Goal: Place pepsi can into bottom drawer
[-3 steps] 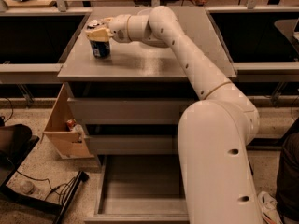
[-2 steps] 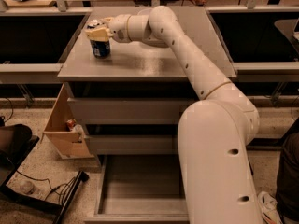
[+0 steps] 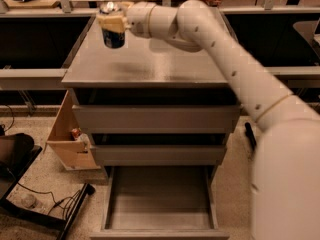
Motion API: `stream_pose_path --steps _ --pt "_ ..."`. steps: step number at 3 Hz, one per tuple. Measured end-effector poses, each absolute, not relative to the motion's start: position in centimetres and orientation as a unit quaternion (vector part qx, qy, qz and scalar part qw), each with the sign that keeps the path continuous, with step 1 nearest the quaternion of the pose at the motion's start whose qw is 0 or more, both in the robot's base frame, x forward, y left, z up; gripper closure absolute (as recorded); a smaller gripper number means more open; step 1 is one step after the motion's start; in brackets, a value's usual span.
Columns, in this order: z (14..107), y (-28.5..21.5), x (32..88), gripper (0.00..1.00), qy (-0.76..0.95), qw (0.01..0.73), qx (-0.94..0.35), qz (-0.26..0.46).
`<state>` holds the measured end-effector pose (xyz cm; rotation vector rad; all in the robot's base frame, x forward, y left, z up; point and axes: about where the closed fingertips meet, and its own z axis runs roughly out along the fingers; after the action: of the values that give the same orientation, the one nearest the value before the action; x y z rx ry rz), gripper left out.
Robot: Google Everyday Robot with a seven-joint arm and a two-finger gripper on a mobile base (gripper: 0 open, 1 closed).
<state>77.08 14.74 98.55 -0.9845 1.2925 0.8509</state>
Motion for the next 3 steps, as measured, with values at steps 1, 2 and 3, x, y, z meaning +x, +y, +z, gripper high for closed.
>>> stream_pose_path --steps 1,2,3 --pt "108.4 11.8 70.4 1.0 0.544 0.662 -0.38 0.348" --pt "114.0 8.0 64.2 1.0 0.573 0.686 -0.314 0.319" --pt "113.6 6.9 58.4 1.0 0.615 0.672 -0.267 0.316"
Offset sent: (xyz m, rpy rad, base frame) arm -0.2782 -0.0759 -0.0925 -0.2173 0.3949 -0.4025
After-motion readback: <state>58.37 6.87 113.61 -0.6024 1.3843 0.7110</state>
